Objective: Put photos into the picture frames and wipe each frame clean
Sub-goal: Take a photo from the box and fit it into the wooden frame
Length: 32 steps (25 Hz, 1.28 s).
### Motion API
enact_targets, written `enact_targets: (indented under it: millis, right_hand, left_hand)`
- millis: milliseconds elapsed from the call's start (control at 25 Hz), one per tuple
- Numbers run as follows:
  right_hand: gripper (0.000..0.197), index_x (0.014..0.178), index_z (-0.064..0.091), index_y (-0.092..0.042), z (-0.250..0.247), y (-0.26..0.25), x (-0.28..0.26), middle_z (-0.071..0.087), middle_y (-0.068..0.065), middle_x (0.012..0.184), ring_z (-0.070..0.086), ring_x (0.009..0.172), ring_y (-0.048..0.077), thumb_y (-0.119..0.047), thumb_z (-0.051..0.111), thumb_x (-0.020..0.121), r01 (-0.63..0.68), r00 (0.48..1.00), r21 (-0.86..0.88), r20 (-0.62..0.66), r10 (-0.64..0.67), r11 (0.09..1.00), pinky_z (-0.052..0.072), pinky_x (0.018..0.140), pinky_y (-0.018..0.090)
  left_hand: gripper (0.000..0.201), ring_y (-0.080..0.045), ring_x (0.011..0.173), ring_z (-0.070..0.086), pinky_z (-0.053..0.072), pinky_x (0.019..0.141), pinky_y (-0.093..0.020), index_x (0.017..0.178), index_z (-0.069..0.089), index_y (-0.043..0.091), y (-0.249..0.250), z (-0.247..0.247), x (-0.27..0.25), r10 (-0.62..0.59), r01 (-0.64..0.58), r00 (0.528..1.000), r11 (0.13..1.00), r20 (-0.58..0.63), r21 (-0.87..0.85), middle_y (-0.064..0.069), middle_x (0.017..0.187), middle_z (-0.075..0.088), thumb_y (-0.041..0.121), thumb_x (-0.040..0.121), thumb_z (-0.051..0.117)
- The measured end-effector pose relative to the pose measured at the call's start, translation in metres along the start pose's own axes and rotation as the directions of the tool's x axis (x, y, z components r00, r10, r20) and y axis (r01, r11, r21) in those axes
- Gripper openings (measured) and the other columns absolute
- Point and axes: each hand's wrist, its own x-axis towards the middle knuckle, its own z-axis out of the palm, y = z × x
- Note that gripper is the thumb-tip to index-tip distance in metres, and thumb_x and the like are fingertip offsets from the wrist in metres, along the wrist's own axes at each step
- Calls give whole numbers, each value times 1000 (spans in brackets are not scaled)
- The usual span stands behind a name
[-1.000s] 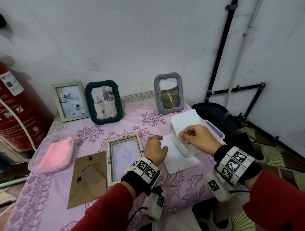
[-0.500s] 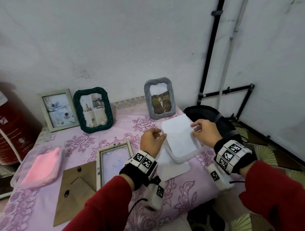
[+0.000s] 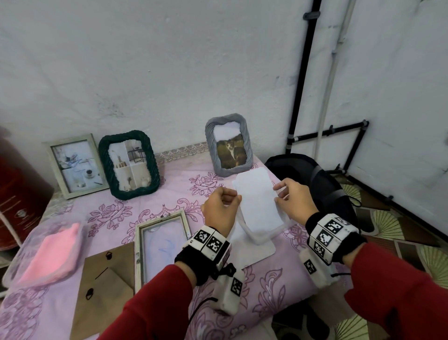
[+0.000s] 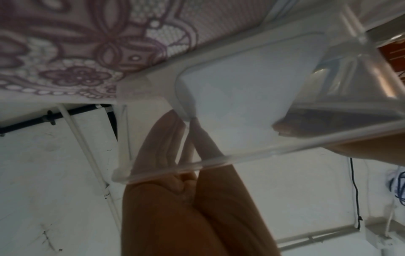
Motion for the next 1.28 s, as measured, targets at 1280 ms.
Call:
enact_targets:
  millis: [1280]
  right_hand:
    - [70,133,36,-31,81,-142,-44,49,-3,83,55,56,9,-1,67,78,303,873,336,276,-401,892,59,59,39]
  left_hand:
    - [53,-19,67,56,58,59,-32,132,46,16,-13,-193,-21,80,-80,996,997,50,-5,-10,95,51,-6,85,58]
